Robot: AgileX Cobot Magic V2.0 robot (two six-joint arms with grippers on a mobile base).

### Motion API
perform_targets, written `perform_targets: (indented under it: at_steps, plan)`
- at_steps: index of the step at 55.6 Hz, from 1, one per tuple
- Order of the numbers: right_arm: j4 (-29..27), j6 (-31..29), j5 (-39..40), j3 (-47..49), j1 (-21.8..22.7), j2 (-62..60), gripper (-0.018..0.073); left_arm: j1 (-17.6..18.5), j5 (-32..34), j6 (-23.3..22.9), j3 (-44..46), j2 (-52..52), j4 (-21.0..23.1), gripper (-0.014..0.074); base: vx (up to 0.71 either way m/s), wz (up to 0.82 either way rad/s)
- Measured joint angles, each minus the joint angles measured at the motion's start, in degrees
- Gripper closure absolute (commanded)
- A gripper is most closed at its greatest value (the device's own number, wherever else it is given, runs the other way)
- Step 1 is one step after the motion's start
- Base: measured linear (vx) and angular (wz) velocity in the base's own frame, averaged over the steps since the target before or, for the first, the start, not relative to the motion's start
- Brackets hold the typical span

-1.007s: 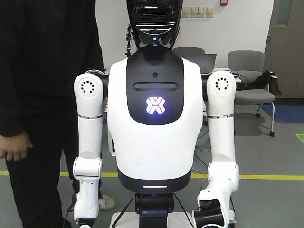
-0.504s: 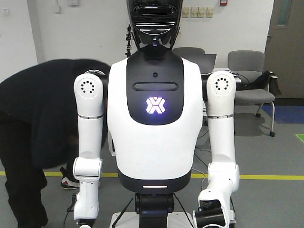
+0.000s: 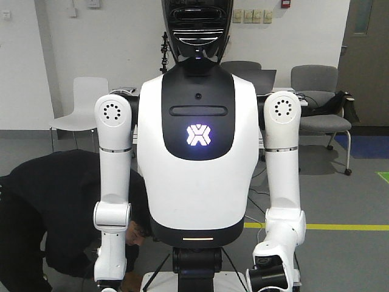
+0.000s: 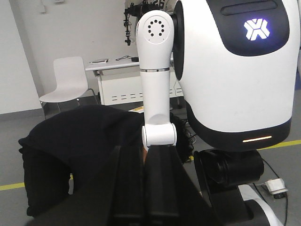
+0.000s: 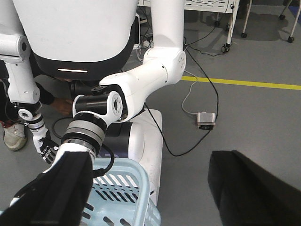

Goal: Pick snacks and fruit into basket

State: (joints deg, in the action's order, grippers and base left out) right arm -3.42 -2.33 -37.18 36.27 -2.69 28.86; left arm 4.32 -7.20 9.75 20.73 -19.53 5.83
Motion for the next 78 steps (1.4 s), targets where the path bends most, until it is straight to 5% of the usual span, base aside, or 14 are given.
perform_targets:
  at_steps: [78]
  plan:
    - [0.0, 0.0, -0.1, 0.0, 0.0, 0.0, -0.0004, -0.1, 0.0, 0.0, 0.0, 0.0, 0.0, 0.0605, -0.13, 0.01]
